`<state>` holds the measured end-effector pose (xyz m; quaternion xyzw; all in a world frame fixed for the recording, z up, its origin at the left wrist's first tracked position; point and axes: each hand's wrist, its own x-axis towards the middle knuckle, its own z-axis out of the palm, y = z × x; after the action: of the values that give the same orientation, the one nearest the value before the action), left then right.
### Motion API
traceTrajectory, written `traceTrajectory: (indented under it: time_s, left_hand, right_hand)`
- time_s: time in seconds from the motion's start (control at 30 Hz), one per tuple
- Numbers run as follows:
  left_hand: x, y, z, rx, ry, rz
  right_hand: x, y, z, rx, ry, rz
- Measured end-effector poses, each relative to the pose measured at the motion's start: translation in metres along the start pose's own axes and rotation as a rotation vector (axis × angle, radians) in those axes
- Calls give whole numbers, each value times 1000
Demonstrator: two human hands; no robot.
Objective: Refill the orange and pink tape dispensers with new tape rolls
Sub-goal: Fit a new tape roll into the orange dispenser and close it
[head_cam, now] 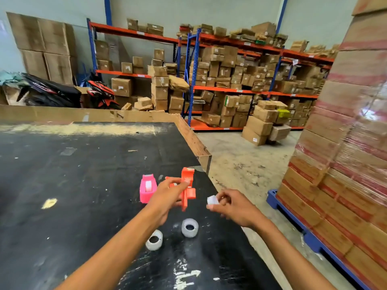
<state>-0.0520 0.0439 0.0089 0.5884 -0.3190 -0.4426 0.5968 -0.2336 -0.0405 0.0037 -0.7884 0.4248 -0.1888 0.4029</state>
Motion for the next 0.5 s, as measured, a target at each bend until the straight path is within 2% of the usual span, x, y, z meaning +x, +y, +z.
traceTrajectory:
  time_s: [0.07,0.13,0.27,0.37,0.43,0.5]
  left_hand:
    - [-5,-4,-6,-38,-32,-33]
    - [-13,-8,-11,-64,-49,-59]
    - [-36,-17,-22,-68,-72,-67]
    - [-49,-18,-35,-93,-60,-50]
    - [-53,-20,-44,-115,-44,-41]
    - [-58,-22,-52,-128,-31,-37]
  right_hand:
    - [-10,14,6,-375,-47,87]
    - [-16,22,19,-552,-73,125]
    - [-27,21,31,-683,-76,209]
    - [-27,8,34,-769,-19,163]
    - [-21,-2,45,-679,-2,86]
    - [-16,-12,63,-592,-58,36]
